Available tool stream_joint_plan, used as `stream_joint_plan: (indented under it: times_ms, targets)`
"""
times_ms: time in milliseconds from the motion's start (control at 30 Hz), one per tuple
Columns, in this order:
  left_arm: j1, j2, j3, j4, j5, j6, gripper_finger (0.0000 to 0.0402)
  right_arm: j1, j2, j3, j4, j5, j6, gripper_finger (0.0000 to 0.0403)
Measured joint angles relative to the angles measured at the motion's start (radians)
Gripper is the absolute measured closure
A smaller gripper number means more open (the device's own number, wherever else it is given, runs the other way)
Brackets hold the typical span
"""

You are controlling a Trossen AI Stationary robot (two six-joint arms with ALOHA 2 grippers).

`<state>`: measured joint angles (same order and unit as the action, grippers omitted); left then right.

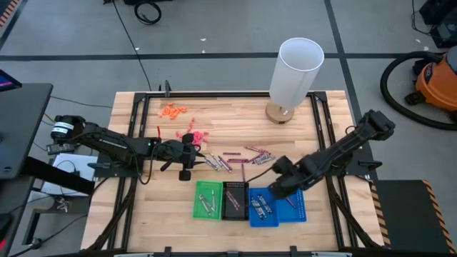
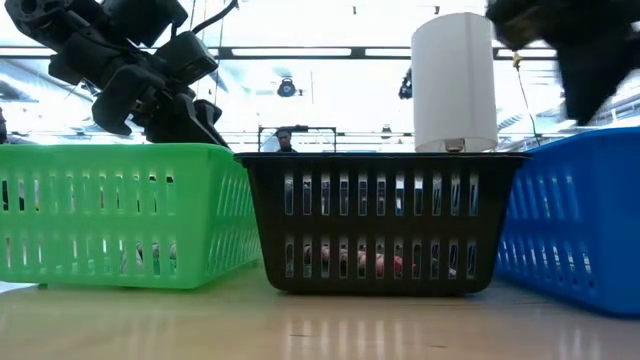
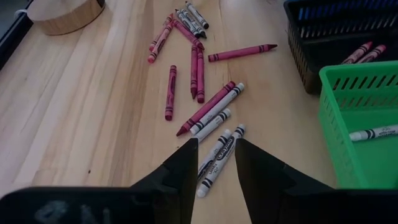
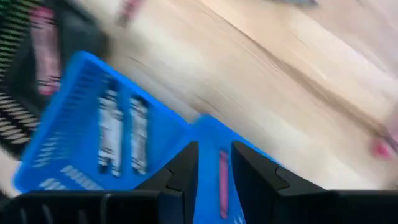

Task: Sort crayons
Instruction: Put the pink crayon into the black bin

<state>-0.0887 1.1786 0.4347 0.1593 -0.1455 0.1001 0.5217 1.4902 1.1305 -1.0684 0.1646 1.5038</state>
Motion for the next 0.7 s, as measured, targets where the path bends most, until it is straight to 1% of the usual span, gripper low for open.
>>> stream_joint_plan:
  times_ms: [100,233,433,500,567,700]
  targets:
    - [0.000,0.000,0.000,0.000,0.000,0.016,0.0285,0.039,0.009,0.000,-0.094,-0.037,0.124,0.0299]
    - [0.000,0.000,0.000,0.001,0.000,0.024,0.0285,0.073,0.015,-0.013,-0.193,-0.102,0.244,0.0299]
    - [0.000,0.000,0.000,0.004,0.000,0.026,0.0285,0.093,0.013,-0.058,-0.241,-0.248,0.316,0.0299]
    - [0.000,0.000,0.000,0.005,0.000,0.026,0.0285,0.093,0.013,-0.088,-0.243,-0.281,0.326,0.0299]
    - [0.001,0.000,0.000,0.006,0.000,0.026,0.0285,0.093,0.013,-0.117,-0.242,-0.281,0.323,0.0299]
    - [0.001,0.000,0.000,0.008,0.000,0.026,0.0285,0.083,-0.006,-0.188,-0.234,-0.242,0.300,0.0299]
